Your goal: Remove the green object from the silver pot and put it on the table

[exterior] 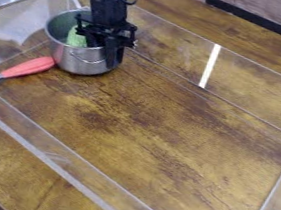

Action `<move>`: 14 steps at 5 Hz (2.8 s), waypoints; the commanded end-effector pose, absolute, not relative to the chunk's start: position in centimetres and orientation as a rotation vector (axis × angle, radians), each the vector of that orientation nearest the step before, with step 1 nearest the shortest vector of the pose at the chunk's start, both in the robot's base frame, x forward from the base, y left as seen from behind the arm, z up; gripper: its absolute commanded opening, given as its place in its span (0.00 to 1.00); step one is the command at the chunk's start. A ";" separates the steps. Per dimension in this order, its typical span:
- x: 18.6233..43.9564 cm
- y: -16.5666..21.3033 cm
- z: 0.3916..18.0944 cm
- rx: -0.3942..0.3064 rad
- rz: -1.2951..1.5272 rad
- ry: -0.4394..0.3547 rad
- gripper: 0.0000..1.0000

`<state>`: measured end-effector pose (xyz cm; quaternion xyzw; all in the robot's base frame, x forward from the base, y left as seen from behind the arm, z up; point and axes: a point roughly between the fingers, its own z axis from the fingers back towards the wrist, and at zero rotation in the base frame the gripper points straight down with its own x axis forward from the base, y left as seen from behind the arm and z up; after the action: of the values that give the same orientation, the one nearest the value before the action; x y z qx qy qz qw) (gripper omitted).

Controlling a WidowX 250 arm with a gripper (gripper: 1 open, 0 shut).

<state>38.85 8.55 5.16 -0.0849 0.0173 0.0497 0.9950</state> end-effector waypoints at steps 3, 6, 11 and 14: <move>41.0 6.7 7.4 -0.189 -0.019 -0.040 0.00; 40.0 6.4 9.8 -0.218 -0.072 -0.062 0.00; 38.5 5.1 15.6 -0.273 -0.124 -0.101 0.00; 38.7 3.5 15.7 -0.325 -0.234 -0.078 0.00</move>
<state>38.46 3.74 12.33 -0.1763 0.0064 -0.1030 0.9789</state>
